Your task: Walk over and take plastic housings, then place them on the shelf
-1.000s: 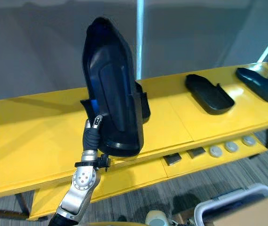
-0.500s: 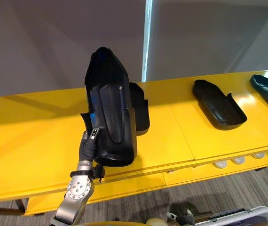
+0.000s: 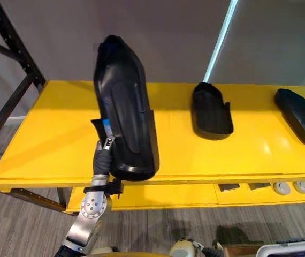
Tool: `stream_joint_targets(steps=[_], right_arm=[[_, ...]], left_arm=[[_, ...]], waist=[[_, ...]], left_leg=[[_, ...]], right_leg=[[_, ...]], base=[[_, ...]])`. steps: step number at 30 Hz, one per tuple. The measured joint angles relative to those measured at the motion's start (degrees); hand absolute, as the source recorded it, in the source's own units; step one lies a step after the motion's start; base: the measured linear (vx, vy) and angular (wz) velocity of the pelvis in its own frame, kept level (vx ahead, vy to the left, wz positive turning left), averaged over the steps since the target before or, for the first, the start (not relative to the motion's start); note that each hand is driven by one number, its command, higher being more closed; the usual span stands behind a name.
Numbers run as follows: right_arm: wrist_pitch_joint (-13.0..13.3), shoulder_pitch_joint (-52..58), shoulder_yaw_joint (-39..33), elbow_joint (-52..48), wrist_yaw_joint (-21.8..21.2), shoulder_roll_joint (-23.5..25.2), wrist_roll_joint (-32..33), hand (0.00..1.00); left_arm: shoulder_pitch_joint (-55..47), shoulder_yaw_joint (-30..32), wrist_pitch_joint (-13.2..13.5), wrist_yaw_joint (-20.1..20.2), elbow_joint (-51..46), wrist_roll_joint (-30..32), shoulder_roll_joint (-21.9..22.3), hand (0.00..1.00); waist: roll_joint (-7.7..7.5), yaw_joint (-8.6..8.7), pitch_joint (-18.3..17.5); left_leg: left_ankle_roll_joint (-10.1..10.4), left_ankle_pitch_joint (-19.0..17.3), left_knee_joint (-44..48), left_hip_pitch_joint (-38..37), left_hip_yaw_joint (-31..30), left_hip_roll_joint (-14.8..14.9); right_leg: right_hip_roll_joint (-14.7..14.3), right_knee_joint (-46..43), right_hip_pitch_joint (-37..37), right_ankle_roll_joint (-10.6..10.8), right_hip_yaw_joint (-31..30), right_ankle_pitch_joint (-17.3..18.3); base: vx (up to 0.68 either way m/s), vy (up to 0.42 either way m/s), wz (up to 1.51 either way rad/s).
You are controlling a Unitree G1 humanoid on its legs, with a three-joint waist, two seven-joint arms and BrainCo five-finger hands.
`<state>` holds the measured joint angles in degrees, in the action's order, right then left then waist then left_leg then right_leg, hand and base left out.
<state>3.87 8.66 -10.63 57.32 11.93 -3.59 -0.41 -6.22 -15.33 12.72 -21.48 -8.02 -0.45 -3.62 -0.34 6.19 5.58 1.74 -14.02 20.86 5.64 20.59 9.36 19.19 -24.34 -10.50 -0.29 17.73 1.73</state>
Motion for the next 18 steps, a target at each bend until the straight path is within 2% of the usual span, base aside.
stream_joint_targets(steps=[1, 2, 3, 4, 5, 6, 7, 9, 14, 18], right_arm=[[0.1, 0.2, 0.3, 0.1, -0.7, 0.1, -0.1, 0.00], [0.0, 0.2, 0.5, 0.2, -1.0, 0.0, -0.1, 0.00], [-0.1, 0.4, 1.2, 0.1, -1.0, 0.1, -0.1, 0.00], [-0.1, 0.5, 1.6, -0.1, -1.0, 0.2, 0.0, 0.00], [-0.1, 0.8, 2.1, -0.6, -1.0, 0.1, 0.0, 0.00], [0.0, 1.6, 2.4, -1.0, -1.0, 0.2, 0.1, 0.00], [0.0, 2.0, 2.2, -1.3, -1.1, -0.2, 0.5, 0.00], [-0.1, 2.9, 2.2, -2.9, -1.0, -0.7, 1.1, 0.00], [-0.2, 3.4, 2.6, -5.0, -1.0, 0.7, 2.0, 0.00], [-0.1, 3.4, 2.6, -5.8, -0.9, 1.2, 2.0, 0.00]], left_arm=[[0.0, -0.5, 0.0, 0.2, 0.3, 0.1, 0.0, 1.00], [0.0, -0.8, 0.0, 0.2, 0.3, 0.1, 0.1, 1.00], [0.0, -1.8, 0.0, 0.2, 0.3, 0.2, 0.3, 1.00], [0.0, -2.2, 0.0, 0.2, 0.3, 0.2, 0.4, 1.00], [0.0, -2.7, 0.0, 0.2, 0.4, 0.6, 0.7, 1.00], [0.0, -3.1, 0.0, 0.2, 0.4, 1.3, 1.3, 1.00], [0.0, -3.6, -0.1, 0.3, 0.6, 1.4, 2.2, 1.00], [-0.3, -3.7, -0.8, 0.5, 0.7, 1.8, 3.2, 1.00], [-2.0, -0.4, -1.1, 1.4, -0.7, 2.3, 3.4, 1.00], [-2.1, 0.6, -1.1, 1.4, -0.7, 2.8, 3.5, 1.00]], waist=[[0.09, 1.08, 0.0], [0.08, 1.08, 0.0], [-0.09, 0.74, 0.2], [-0.15, 0.84, 0.2], [-0.24, 0.97, 0.2], [-1.07, 1.25, -0.1], [-0.44, 0.98, 0.2], [0.75, 0.86, 0.1], [-1.02, -1.06, -1.0], [-1.29, -1.03, -1.4]], left_leg=[[-1.0, 0.8, -1.9, -1.3, 0.0, -0.9], [-1.3, 1.0, -2.9, -1.9, -0.1, -1.5], [-2.0, 1.7, -5.2, -3.1, -0.4, -3.4], [-2.2, 1.9, -6.0, -3.4, -0.7, -4.1], [-2.5, 2.2, -6.9, -3.6, -1.1, -5.2], [-2.2, 2.7, -7.2, -3.4, -2.2, -6.8], [-2.2, 3.0, -7.6, -3.5, -3.1, -7.7], [-2.4, 5.0, -10.0, -4.4, -3.4, -7.5], [-1.0, 6.2, -14.8, -8.9, -0.1, -6.1], [-0.5, 6.5, -16.5, -10.1, 1.6, -5.8]], right_leg=[[-4.4, -3.3, 0.2, 1.4, -2.9, 4.0], [-6.6, -4.3, 0.2, 1.7, -4.4, 5.6], [-12.5, -6.0, 0.0, 2.3, -7.4, 9.4], [-14.4, -6.3, 0.0, 2.2, -8.3, 10.6], [-17.0, -5.9, 0.0, 2.1, -9.7, 11.7], [-18.2, -2.1, 1.2, -0.4, -10.1, 11.8], [-18.1, 2.3, 3.8, -3.5, -9.7, 12.7], [-18.5, 6.6, 6.1, -3.2, -8.3, 10.7], [-21.4, 13.8, 10.5, -3.9, -10.9, 7.3], [-22.2, 16.4, 11.5, -3.1, -12.3, 5.6]], base=[[-0.09, 0.236, 0.21], [-0.09, 0.200, 0.20], [-0.07, 0.126, 0.12], [-0.06, 0.104, 0.24], [-0.01, 0.039, 0.49], [0.01, 0.026, 0.56], [0.04, 0.011, 0.45], [0.09, -0.006, 0.26], [0.09, -0.053, -0.27], [0.05, 0.008, -0.26]])
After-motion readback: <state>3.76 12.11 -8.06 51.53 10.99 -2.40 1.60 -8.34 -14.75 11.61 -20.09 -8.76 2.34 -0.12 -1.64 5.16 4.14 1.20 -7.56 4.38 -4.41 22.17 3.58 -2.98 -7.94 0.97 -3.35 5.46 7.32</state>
